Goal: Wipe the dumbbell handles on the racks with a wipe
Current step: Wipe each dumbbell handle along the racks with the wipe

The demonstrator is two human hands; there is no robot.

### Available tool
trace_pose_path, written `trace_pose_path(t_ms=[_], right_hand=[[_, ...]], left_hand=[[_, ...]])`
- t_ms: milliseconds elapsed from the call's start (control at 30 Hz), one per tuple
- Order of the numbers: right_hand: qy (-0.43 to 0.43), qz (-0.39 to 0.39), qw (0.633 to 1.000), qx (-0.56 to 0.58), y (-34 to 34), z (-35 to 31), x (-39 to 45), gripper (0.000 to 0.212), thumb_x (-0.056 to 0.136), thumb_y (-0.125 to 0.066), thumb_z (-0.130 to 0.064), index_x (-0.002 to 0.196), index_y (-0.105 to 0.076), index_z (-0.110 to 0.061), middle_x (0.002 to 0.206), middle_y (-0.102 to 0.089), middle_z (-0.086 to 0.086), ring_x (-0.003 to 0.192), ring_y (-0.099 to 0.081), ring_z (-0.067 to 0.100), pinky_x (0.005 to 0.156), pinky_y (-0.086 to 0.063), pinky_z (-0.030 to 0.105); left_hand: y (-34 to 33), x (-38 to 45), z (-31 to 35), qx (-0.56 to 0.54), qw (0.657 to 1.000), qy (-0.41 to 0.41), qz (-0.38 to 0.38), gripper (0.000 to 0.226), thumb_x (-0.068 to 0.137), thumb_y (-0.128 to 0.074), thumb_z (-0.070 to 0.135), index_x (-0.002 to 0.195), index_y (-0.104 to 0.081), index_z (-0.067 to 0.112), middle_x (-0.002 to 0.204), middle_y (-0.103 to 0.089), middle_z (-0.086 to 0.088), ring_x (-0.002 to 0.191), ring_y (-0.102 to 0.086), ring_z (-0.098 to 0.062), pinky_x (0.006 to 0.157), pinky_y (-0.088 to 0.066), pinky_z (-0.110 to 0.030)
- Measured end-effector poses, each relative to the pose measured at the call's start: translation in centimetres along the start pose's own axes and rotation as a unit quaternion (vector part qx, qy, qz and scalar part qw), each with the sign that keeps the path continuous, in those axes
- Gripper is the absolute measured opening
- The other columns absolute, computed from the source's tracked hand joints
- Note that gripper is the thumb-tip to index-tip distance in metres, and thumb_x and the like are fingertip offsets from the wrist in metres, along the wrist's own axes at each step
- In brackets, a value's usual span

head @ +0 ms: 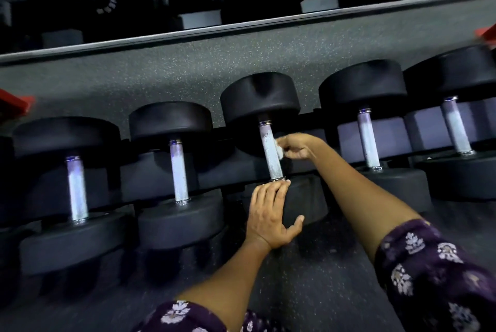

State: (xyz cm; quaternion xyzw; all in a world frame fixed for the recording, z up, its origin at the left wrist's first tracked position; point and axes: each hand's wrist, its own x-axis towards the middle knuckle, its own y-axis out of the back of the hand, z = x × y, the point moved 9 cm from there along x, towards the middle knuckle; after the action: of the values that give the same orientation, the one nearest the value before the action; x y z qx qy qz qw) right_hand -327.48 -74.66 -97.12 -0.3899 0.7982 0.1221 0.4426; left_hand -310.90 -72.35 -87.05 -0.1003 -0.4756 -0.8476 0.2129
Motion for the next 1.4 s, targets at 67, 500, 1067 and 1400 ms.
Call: trace_pose_path(t_ms=[67,500,1067,1400], right_hand=[[-0.003,-0.01,1.0,0.015,0.2,0.4,0.5,0.035,0.091,-0.029,0.01,0.076,-0.056,-0.007,0.051,-0.062,-0.006,0.047,-0.058,-0.001,0.054,-0.045,0.01],[-0.057,-0.084,0.991,-0.084,0.1,2.2,0.2,0.032,0.09,-0.034,0.009,0.088,-0.061,-0.007,0.068,-0.07,-0.004,0.063,-0.065,0.003,0.058,-0.052,0.012],[0.082,0.041,0.994,0.067,0.7,-3.0,0.5,0.034,0.088,-0.03,0.014,0.076,-0.055,-0.005,0.05,-0.062,-0.005,0.053,-0.058,0.004,0.058,-0.046,0.014],[0.343,0.3,0.855,-0.248,1.1,-4.9,-6.6,0.024,0.072,-0.076,-0.007,0.094,-0.072,0.002,0.083,-0.066,0.009,0.071,-0.059,0.01,0.06,-0.036,0.002]], left_hand=[[0.0,-0.1,-0.1,0.002,1.0,-0.001,0.002,0.066,0.079,-0.051,0.05,0.131,-0.046,0.009,0.121,-0.058,-0.01,0.11,-0.053,-0.025,0.099,-0.039,-0.041],[-0.1,-0.2,-0.2,0.01,1.0,-0.002,0.003,0.066,0.079,-0.05,0.051,0.131,-0.046,0.009,0.122,-0.057,-0.009,0.111,-0.053,-0.025,0.1,-0.038,-0.041],[0.1,-0.2,0.0,0.017,0.999,-0.015,0.024,0.066,0.08,-0.05,0.05,0.129,-0.046,0.007,0.122,-0.053,-0.009,0.108,-0.051,-0.026,0.099,-0.037,-0.04],[0.1,-0.1,0.1,0.013,1.0,-0.005,0.005,0.065,0.08,-0.049,0.05,0.129,-0.045,0.007,0.118,-0.06,-0.014,0.108,-0.051,-0.026,0.098,-0.036,-0.04]])
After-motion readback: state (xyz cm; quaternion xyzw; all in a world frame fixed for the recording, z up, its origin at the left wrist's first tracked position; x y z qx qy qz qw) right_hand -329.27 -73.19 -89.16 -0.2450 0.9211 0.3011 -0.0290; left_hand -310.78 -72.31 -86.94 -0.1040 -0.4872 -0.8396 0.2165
